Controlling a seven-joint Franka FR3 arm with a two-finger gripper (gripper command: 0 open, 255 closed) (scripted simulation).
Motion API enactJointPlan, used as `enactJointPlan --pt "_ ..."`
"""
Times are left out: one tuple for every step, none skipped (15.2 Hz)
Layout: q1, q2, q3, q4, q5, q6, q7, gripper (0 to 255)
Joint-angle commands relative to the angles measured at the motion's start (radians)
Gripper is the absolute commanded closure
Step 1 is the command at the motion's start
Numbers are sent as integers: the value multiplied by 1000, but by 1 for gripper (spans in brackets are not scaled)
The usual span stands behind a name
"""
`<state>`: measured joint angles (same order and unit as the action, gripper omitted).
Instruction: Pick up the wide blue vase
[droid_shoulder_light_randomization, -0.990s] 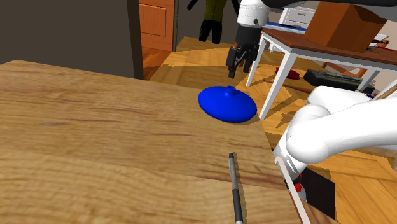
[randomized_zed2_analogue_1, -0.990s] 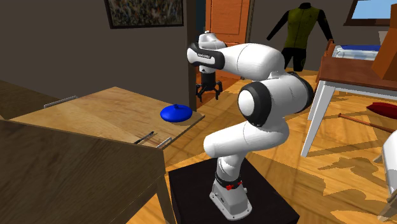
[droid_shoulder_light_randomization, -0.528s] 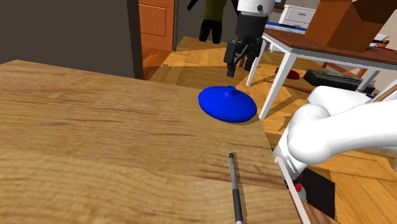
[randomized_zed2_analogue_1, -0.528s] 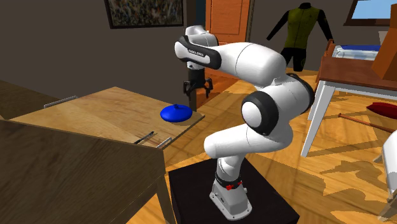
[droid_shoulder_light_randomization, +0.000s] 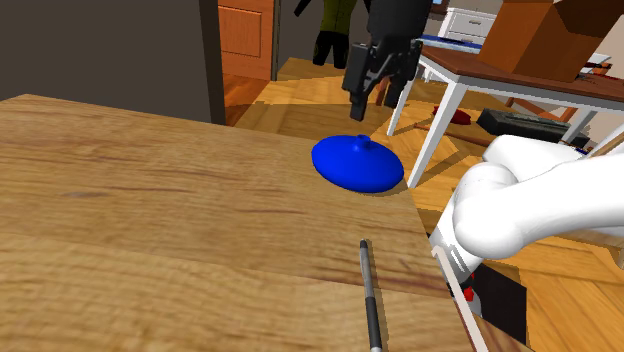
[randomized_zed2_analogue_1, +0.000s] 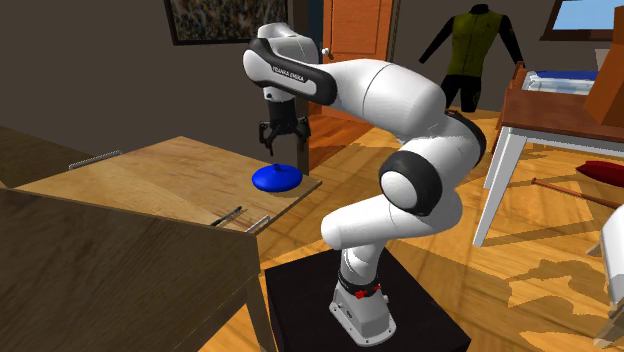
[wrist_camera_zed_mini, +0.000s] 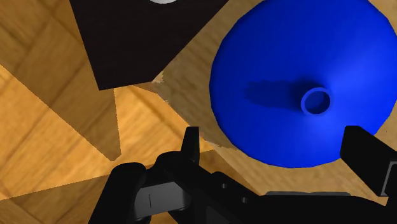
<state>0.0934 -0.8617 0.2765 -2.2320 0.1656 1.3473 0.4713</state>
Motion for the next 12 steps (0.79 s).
enactJointPlan --pt "6 9 38 41 27 -25 45 0" --pt "8 18 59 65 41 -36 68 0" --pt "8 23 70 77 48 -41 80 0" --pt "9 16 71 59 50 -30 79 0" --pt "11 10 73 42 53 -19 79 0" --pt "13 3 75 25 55 -8 78 0" --pt "14 -3 77 7 57 3 77 0" --pt "16 -8 79 -10 60 14 76 0" --pt "17 -14 81 -26 62 26 76 0" --pt "19 -20 83 -43 65 37 75 0" --pt "20 -23 84 -53 66 43 75 0" --pt "20 -23 84 -53 66 43 75 0"
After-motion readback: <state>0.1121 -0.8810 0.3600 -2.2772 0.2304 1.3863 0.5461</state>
